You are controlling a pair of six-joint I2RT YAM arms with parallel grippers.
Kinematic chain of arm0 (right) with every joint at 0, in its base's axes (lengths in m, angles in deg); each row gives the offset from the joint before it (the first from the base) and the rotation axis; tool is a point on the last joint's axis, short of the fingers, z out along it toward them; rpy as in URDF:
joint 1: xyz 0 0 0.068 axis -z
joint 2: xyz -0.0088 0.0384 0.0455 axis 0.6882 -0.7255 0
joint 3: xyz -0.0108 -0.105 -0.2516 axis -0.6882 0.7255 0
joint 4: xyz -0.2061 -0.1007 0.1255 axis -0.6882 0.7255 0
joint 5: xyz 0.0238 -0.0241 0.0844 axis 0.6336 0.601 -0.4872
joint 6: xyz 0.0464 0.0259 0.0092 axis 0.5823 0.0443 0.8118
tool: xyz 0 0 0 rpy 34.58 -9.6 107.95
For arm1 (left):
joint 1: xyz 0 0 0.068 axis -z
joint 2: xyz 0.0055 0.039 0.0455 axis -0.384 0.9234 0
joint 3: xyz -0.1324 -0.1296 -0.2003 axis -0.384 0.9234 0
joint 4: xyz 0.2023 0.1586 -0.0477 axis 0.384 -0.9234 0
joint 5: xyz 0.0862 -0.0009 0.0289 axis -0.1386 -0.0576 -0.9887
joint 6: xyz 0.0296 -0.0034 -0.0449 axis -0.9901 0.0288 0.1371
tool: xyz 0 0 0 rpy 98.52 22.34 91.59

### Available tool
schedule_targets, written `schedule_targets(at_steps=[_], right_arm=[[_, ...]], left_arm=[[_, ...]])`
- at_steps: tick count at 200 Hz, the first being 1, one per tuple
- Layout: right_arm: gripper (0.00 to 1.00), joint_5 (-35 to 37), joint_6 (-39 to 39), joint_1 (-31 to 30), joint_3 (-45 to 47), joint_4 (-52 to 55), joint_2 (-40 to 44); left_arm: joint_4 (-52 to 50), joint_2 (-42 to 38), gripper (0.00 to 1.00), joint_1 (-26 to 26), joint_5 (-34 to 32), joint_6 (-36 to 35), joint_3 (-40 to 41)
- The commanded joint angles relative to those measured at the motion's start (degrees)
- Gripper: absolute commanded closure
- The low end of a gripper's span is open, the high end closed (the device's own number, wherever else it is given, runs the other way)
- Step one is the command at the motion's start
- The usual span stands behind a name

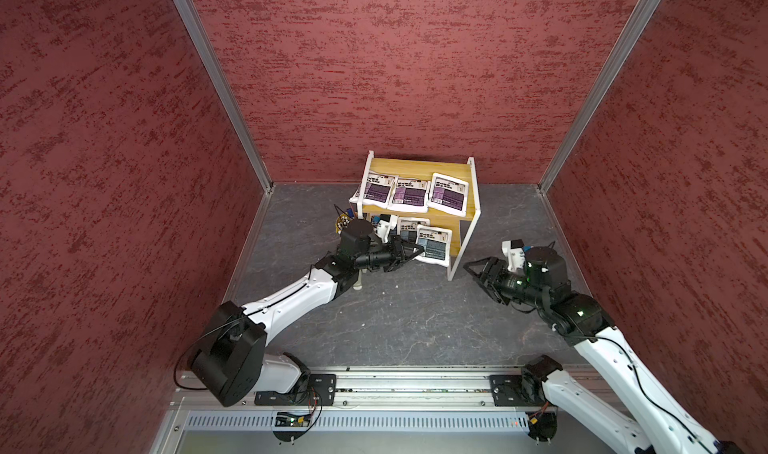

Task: Place the bagged coffee beans on the shelf by color
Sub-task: Place the bagged coffee beans on the shelf.

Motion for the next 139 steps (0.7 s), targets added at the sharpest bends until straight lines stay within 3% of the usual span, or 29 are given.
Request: schedule_targets(at_steps=[1,139], right_arm=[[0.4,-2.7,-2.1,1.1,-1.8,0.4,-0.7],[0.39,-5.6,-3.0,3.3,-1.8,1.5,-1.0]], left_arm=[[1.0,2.0,0.92,0.0,-0.1,-2.9,-2.0],[5.3,8.6,0.92,3.6,-12.2,-6.6,-5.7]])
